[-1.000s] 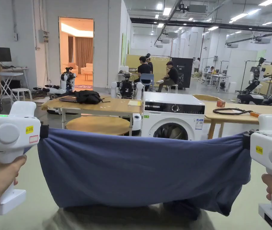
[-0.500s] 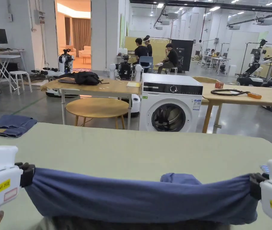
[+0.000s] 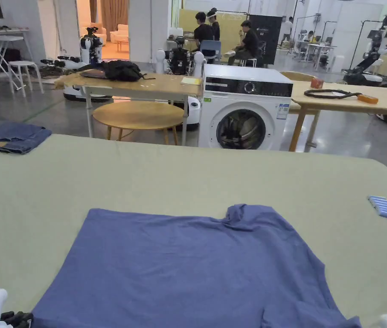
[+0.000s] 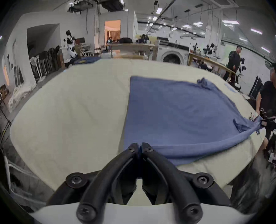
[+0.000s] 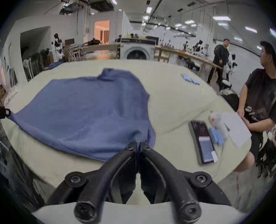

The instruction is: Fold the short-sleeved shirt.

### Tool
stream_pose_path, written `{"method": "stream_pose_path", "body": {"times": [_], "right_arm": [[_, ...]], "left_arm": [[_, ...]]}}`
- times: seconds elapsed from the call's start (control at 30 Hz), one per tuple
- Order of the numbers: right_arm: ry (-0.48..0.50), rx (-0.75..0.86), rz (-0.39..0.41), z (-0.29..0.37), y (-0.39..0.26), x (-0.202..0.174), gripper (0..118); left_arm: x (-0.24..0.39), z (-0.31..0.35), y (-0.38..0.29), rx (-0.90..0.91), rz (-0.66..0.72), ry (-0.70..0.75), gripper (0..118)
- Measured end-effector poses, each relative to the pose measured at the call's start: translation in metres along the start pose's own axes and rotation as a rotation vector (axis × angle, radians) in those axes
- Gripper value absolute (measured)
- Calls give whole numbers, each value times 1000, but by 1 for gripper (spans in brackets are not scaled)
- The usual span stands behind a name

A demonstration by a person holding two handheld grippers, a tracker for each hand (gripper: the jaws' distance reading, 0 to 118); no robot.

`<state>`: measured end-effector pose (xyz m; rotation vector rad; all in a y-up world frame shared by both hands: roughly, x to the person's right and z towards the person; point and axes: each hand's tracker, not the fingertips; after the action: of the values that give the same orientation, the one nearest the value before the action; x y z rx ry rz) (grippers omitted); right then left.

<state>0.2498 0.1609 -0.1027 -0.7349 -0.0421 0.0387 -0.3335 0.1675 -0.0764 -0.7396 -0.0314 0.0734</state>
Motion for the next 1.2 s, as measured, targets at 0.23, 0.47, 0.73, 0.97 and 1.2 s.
{"method": "stream_pose_path", "body": {"times": [0.23, 0.47, 0.73, 0.97, 1.2], "right_arm": [[-3, -192, 72, -35, -12, 4, 2], [-38, -257, 84, -47, -5, -6, 12], [-41, -15, 64, -16, 49, -35, 50], [-29, 304, -22, -3, 76, -87, 42], [-27, 468, -17, 15, 78, -121, 0]], "left_arm": [[-8, -31, -15, -171, -21, -1, 0], [-15, -44, -12, -227, -44, -10, 8], [8, -10, 29, 19, 17, -29, 38], [53, -8, 58, 275, -40, -51, 35], [94, -4, 70, 399, -97, 14, 0]]}}
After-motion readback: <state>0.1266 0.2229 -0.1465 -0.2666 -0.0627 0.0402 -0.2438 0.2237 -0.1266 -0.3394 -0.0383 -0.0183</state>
